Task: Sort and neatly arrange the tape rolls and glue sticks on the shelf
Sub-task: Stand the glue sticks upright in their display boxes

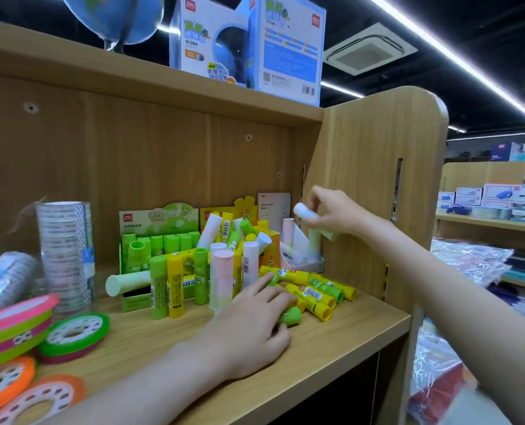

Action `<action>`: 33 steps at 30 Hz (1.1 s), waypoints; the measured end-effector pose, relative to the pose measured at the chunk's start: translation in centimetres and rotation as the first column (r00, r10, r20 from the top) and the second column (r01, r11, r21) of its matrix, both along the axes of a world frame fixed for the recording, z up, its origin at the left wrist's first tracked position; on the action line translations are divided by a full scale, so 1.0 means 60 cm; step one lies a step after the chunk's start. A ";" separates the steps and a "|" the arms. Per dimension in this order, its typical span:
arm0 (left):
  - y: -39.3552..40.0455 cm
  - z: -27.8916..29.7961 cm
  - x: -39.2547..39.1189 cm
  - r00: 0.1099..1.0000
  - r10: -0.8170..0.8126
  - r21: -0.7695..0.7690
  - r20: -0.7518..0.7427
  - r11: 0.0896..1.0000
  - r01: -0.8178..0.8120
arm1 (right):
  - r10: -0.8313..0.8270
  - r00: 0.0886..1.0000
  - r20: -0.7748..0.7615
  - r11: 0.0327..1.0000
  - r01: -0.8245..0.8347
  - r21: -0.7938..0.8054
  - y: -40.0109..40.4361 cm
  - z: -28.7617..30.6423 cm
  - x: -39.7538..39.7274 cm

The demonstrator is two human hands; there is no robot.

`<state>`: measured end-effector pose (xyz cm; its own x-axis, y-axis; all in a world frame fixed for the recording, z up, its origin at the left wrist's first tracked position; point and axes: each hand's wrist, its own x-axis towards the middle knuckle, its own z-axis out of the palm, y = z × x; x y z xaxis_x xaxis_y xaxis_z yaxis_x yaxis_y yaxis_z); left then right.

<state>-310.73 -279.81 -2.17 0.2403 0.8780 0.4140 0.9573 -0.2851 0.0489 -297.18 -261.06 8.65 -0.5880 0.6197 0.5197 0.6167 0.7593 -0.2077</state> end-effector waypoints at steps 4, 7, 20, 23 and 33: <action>-0.002 0.000 0.002 1.000 -0.001 0.004 -0.001 1.000 0.001 | -0.026 0.984 0.174 0.993 0.005 0.120 0.002 -0.012 0.005; 0.000 -0.002 0.000 1.000 -0.006 0.014 0.008 1.000 0.005 | -0.051 0.962 0.270 0.985 0.005 0.170 -0.003 -0.018 0.000; 0.002 -0.003 0.000 1.000 -0.029 0.032 0.003 0.999 0.029 | 0.047 0.995 0.085 0.995 -0.054 0.083 -0.003 -0.096 0.031; 0.003 -0.004 -0.001 1.000 -0.024 0.032 0.007 0.999 0.024 | -0.011 1.000 -0.026 1.000 0.011 0.010 -0.020 -0.097 0.053; 0.008 -0.006 -0.005 0.999 -0.029 0.032 -0.016 0.999 0.029 | -0.199 0.947 0.253 0.980 0.186 0.077 -0.033 -0.096 0.050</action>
